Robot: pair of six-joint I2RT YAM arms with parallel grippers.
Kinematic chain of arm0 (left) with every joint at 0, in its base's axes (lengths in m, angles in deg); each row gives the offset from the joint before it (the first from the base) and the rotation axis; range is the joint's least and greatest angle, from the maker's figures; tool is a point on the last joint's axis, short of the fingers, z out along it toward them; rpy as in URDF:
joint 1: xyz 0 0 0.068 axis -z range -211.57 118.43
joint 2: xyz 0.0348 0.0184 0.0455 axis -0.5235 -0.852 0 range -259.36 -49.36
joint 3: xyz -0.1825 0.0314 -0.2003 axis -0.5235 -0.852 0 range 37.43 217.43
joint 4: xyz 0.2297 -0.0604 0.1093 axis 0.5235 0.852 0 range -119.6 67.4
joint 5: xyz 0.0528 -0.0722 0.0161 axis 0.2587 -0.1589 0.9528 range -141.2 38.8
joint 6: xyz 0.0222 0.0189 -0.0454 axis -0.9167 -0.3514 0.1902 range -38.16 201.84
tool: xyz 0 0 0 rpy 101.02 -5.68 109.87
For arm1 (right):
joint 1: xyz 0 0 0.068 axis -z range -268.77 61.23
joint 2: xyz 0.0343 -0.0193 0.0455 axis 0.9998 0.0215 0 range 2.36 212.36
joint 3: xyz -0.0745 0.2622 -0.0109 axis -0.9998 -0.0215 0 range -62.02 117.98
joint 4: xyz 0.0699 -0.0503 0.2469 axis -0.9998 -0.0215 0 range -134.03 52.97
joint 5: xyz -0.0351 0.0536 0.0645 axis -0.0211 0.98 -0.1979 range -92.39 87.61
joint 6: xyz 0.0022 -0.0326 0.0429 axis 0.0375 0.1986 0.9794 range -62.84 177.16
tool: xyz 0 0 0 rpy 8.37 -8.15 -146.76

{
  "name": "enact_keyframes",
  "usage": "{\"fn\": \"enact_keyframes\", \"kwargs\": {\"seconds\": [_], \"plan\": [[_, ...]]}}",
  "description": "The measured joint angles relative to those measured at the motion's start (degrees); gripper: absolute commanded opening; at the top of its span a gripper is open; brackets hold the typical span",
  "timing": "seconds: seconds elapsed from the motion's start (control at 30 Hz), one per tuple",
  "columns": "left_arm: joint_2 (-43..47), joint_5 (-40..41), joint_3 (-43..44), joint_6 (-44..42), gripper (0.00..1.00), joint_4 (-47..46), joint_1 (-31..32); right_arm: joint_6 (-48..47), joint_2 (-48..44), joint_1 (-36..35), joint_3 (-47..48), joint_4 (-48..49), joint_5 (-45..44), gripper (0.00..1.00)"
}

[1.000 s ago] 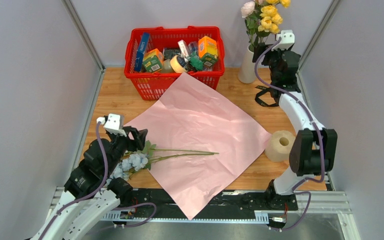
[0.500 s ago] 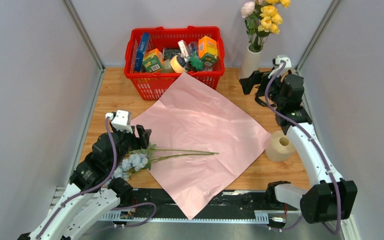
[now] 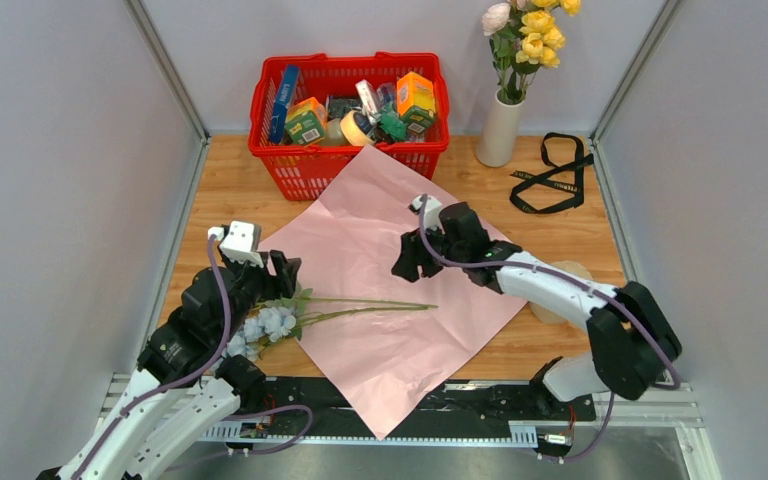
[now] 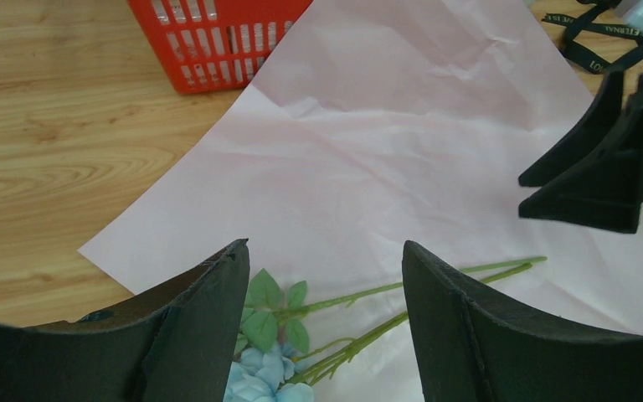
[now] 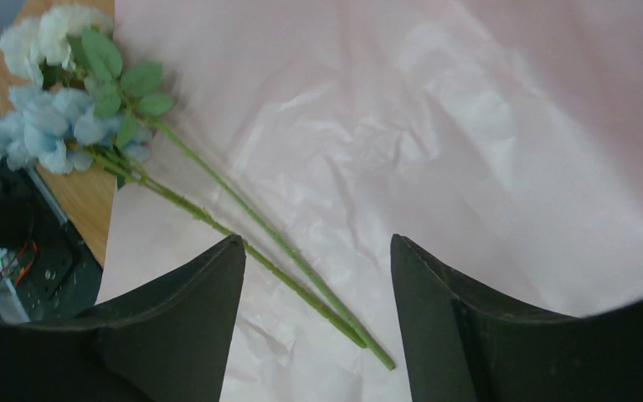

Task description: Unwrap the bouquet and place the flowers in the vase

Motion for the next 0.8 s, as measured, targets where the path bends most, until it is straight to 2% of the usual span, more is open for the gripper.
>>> {"fn": "enact_keyframes", "kwargs": {"seconds": [0.17,0.33,0.4,0.5,0.8], "plan": [[0.1,0.8,0.0,0.0,0.75,0.0,0.0,-0.7,9.5,-5.5,2.2,2.5,3.6,0.52],[0.2,1.0,0.0,0.0,0.75,0.0,0.0,-3.1,15.3,-9.5,5.6,4.5,5.8,0.49],[0.3,1.1,0.0,0.0,0.75,0.0,0.0,-4.3,17.3,-11.2,7.5,5.4,6.0,0.44],[0.3,1.1,0.0,0.0,0.75,0.0,0.0,-5.8,20.2,-13.3,10.6,6.3,6.3,0.42],[0.3,1.2,0.0,0.0,0.75,0.0,0.0,-7.6,28.7,-15.2,17.4,7.2,6.8,0.38]]}}
